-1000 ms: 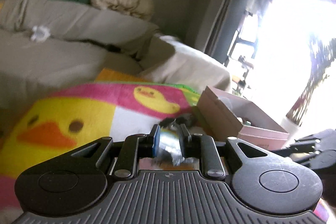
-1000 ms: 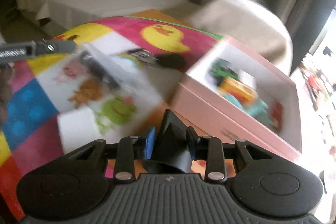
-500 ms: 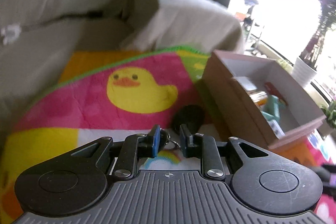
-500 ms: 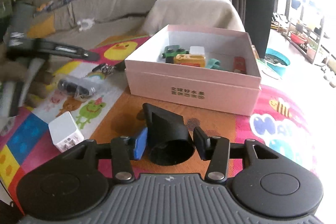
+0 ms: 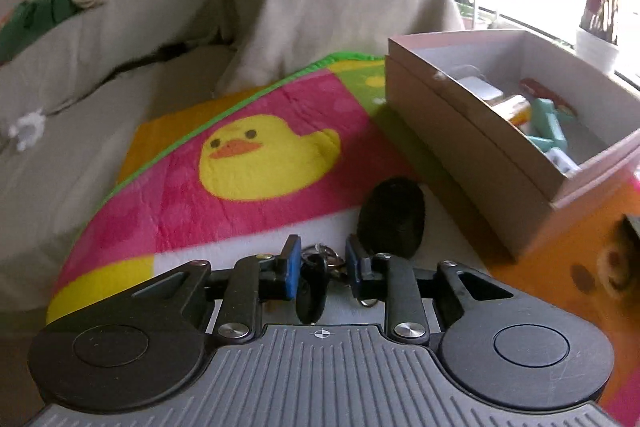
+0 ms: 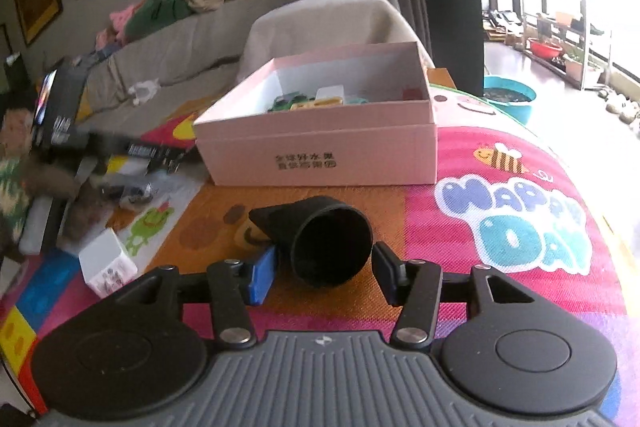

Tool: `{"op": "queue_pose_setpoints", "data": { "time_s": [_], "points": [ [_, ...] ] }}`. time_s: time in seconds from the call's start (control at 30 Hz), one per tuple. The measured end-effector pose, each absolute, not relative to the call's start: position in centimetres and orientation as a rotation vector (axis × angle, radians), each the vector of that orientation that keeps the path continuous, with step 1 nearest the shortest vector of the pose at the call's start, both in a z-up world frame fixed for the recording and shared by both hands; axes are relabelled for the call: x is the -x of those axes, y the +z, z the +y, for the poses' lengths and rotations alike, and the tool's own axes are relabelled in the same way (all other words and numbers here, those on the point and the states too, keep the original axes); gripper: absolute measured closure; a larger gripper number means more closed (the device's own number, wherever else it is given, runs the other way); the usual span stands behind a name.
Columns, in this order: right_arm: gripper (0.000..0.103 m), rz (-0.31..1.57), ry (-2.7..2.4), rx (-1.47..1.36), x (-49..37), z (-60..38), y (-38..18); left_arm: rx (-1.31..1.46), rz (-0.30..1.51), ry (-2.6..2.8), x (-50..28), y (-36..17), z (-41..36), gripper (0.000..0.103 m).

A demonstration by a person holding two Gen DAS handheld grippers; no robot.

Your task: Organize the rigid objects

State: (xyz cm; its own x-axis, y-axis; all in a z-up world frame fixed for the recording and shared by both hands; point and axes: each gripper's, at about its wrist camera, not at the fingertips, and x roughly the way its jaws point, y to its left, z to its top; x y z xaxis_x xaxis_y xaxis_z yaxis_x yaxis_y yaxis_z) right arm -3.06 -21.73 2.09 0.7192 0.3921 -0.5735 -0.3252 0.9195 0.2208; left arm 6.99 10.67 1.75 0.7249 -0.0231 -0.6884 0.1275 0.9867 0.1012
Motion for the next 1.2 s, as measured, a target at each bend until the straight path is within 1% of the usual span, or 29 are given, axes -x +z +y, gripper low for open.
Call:
{"op": "queue_pose_setpoints", "data": {
  "time_s": [0.13, 0.33, 0.8, 1.03, 1.1, 1.17, 1.2],
  "points": [
    [0.051, 0.642, 0.399, -0.135, 3.1, -22.1, 1.9, -0.082, 0.727, -0.1, -5.6, 3.0, 11.7, 0.076],
    [0.051, 0.641, 0.399, -0.183, 2.9, -22.8, 1.8, -0.027, 0.632, -0.147, -3.7, 7.4, 11.5, 0.076],
    [0.051, 0.641, 0.397, -0.209, 3.0, -23.1, 1.6, -0.008, 0.414, -0.38, 0.7, 16.3, 5.7, 0.076],
    [0.051, 0.63, 0.39, -0.214, 3.2, -23.2, 1.7, 0.019, 0.378, -0.439, 3.0, 17.9, 4.3, 0.076],
    [0.051, 0.602, 0.378, -0.191, 3.9, -23.0, 2.1, 0.014, 0.371, -0.432, 3.8, 17.9, 4.5, 0.076],
    [0.05, 0.532, 0.383, -0.129, 5.3, -22.3, 3.0, 0.019, 0.372, -0.415, 4.7, 17.8, 5.0, 0.076],
    [0.045, 0.5, 0.399, -0.095, 5.9, -21.8, 3.5, 0.027, 0.377, -0.403, 5.1, 17.6, 5.5, 0.076]
  ]
}}
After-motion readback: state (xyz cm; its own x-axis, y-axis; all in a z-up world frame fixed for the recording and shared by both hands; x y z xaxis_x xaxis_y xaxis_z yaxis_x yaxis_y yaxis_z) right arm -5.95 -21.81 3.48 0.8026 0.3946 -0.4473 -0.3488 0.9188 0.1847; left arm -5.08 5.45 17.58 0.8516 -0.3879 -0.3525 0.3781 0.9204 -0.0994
